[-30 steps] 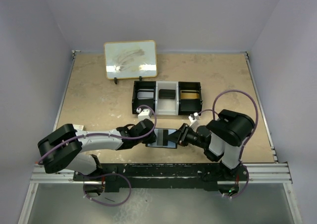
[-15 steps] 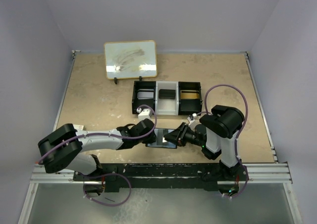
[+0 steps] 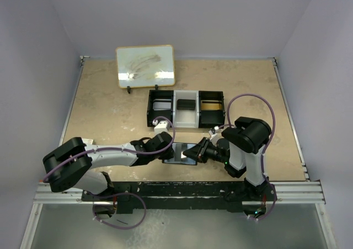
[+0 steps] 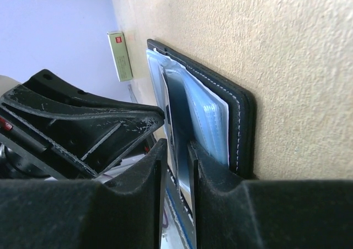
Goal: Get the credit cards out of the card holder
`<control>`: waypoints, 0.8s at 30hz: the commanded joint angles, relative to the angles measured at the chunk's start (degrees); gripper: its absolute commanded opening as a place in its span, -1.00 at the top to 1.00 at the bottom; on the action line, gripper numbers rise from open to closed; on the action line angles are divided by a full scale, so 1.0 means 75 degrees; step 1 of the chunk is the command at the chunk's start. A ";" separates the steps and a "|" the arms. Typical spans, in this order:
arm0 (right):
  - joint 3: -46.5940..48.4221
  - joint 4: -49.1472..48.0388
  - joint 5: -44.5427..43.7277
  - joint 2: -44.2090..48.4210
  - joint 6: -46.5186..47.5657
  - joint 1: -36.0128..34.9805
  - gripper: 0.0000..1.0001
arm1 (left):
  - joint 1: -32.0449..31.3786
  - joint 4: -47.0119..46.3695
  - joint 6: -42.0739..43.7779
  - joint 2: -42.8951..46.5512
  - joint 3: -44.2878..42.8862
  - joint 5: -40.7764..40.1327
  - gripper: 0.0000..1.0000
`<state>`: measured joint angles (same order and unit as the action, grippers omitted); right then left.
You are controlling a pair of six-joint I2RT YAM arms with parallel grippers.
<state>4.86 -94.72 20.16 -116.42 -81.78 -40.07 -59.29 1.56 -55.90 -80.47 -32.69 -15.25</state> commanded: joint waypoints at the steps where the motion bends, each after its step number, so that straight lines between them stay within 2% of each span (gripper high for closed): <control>1: -0.0543 -0.1820 -0.0351 -0.0107 0.1085 -0.0176 0.60 | -0.0026 0.0670 0.0270 -0.0187 -0.0024 -0.0093 0.86; 11: -0.0189 0.0505 -0.0606 0.1403 0.1771 -0.0176 0.51 | -0.0023 0.0716 0.0279 -0.0194 -0.0068 -0.0112 0.86; 17: -0.0024 0.0436 -0.0397 0.1264 0.1803 -0.0176 0.51 | -0.0024 0.0717 0.0275 -0.0181 -0.0061 -0.0112 0.87; 24: -0.0040 -0.0444 -0.0142 0.0678 0.1458 -0.0176 0.51 | -0.0025 0.0717 0.0282 -0.0181 -0.0060 -0.0118 0.87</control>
<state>4.34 -92.60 17.80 -109.38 -70.91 -41.15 -59.29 2.22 -55.88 -80.58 -33.08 -15.38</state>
